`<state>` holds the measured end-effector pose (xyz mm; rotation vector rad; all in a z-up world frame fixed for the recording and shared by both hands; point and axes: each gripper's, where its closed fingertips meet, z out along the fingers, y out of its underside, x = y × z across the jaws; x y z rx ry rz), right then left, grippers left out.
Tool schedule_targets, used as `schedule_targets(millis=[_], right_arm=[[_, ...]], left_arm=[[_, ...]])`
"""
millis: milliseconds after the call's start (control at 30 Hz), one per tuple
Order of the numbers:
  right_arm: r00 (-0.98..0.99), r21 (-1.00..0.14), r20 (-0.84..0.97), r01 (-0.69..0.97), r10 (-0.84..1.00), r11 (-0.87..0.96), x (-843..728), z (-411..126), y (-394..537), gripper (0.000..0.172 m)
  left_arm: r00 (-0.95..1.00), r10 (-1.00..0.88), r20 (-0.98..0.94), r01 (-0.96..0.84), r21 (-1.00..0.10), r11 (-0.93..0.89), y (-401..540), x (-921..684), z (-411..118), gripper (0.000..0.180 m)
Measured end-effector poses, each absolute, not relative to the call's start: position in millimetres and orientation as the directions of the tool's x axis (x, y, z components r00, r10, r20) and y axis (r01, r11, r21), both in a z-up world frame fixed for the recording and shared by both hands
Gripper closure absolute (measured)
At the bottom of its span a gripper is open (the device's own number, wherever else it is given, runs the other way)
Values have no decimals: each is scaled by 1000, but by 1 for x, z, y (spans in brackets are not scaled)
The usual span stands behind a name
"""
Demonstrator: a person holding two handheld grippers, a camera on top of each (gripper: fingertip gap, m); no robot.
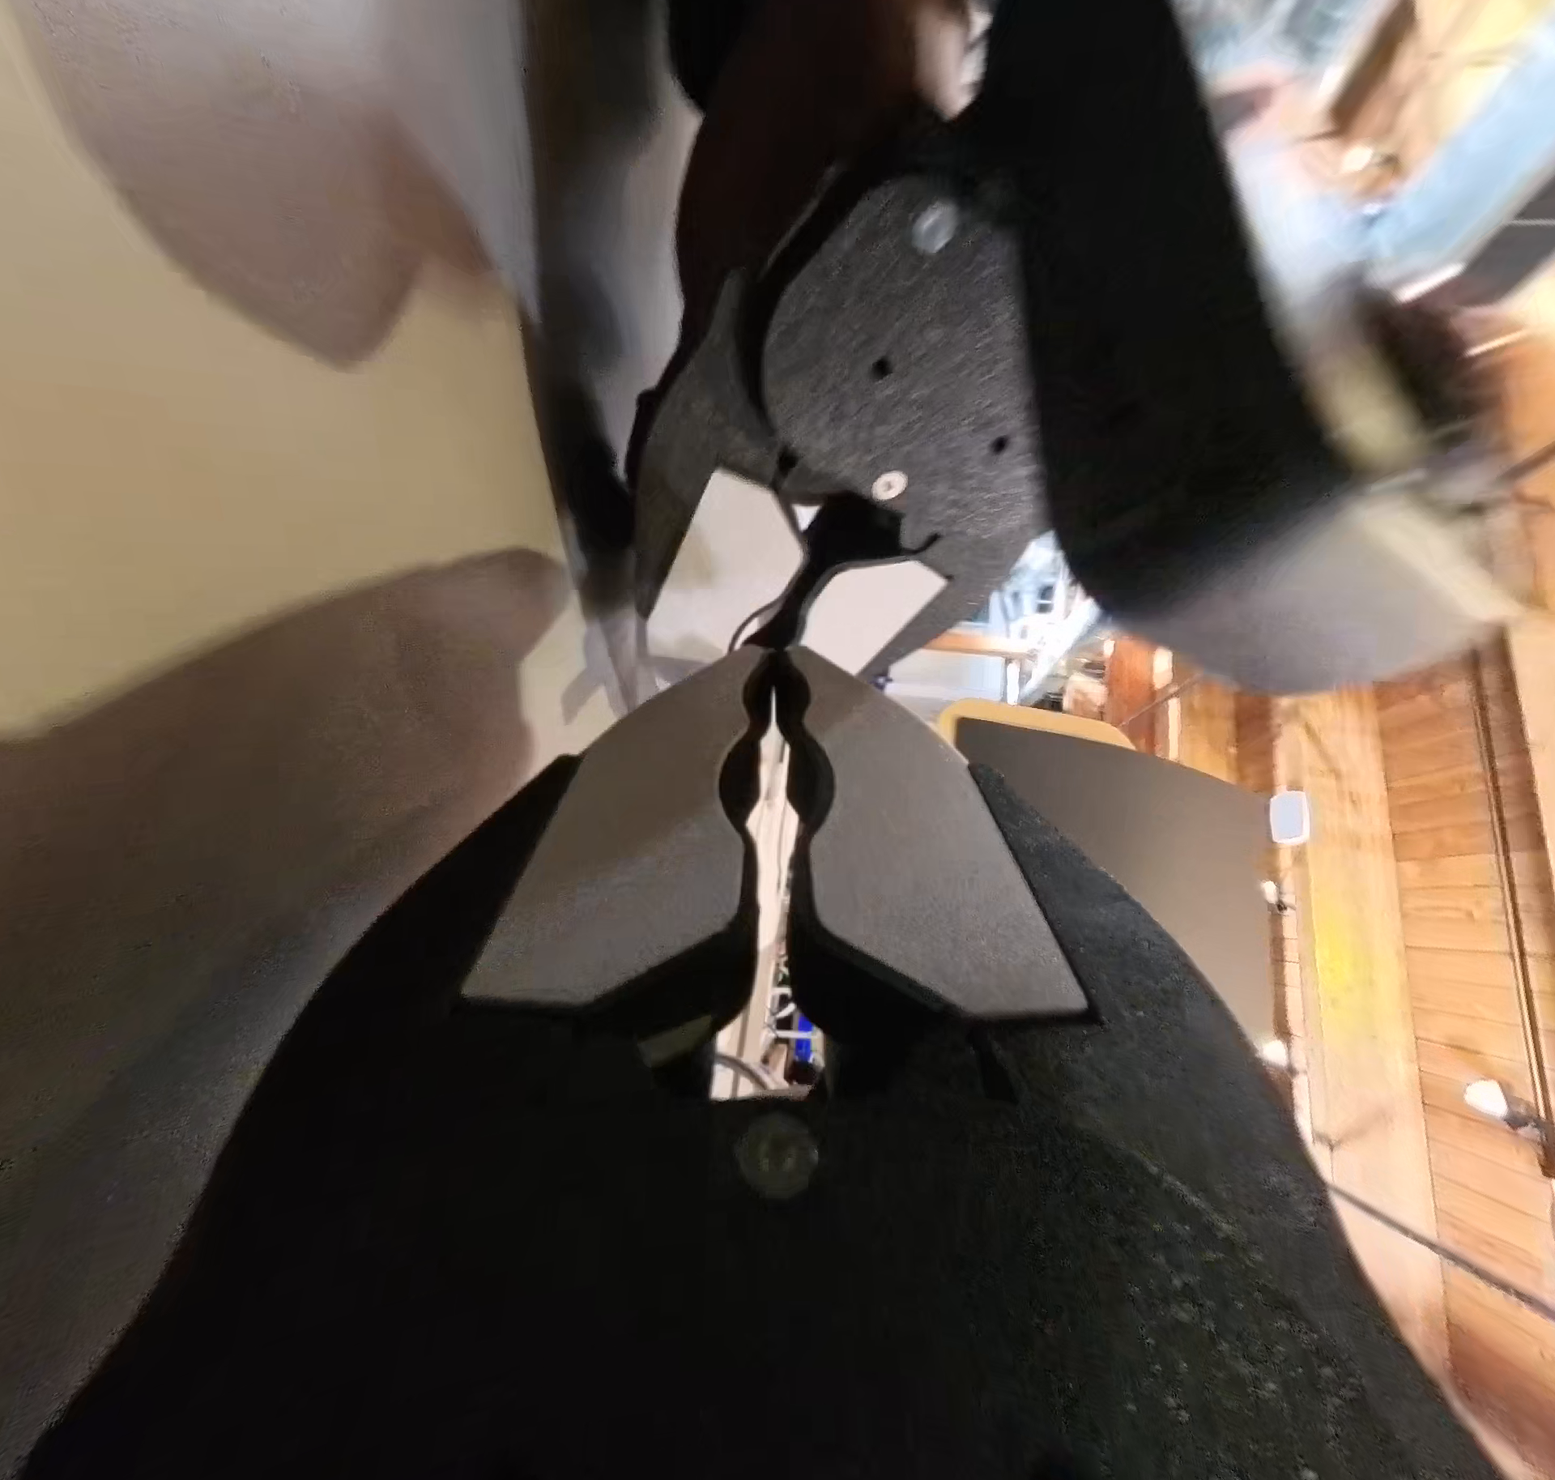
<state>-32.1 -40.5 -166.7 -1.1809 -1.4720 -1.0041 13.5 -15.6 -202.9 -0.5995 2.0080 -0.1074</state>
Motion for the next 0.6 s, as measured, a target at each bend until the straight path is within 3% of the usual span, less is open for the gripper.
schedule_targets(millis=[67,167,333,467,500,533,600], right_arm=[[-25,-4,986,985,163,175,-30,-164,-37,171],[29,-43,994,990,103,132,-22,-154,-32,158],[227,-234,956,972,188,21,-10,-158,-16,138],[298,-308,899,951,320,-19,-12,-175,-11,140],[313,-325,889,946,334,-23,-13,-177,-10,144],[337,-350,879,936,337,-21,-14,-175,-10,158],[409,-425,841,904,354,-35,-14,-172,-10,163]], left_arm=[[-363,-518,-775,-422,-359,832,5,16,-203,177],[-377,-588,-716,-453,-412,791,13,13,-206,177],[-439,-628,-643,-445,-452,773,9,4,-206,177],[-487,-630,-606,-409,-479,777,4,-2,-205,177],[-496,-633,-595,-402,-488,775,4,-3,-204,177],[-514,-629,-583,-399,-487,777,3,-5,-205,176],[-530,-617,-582,-367,-498,786,1,-6,-205,176]])
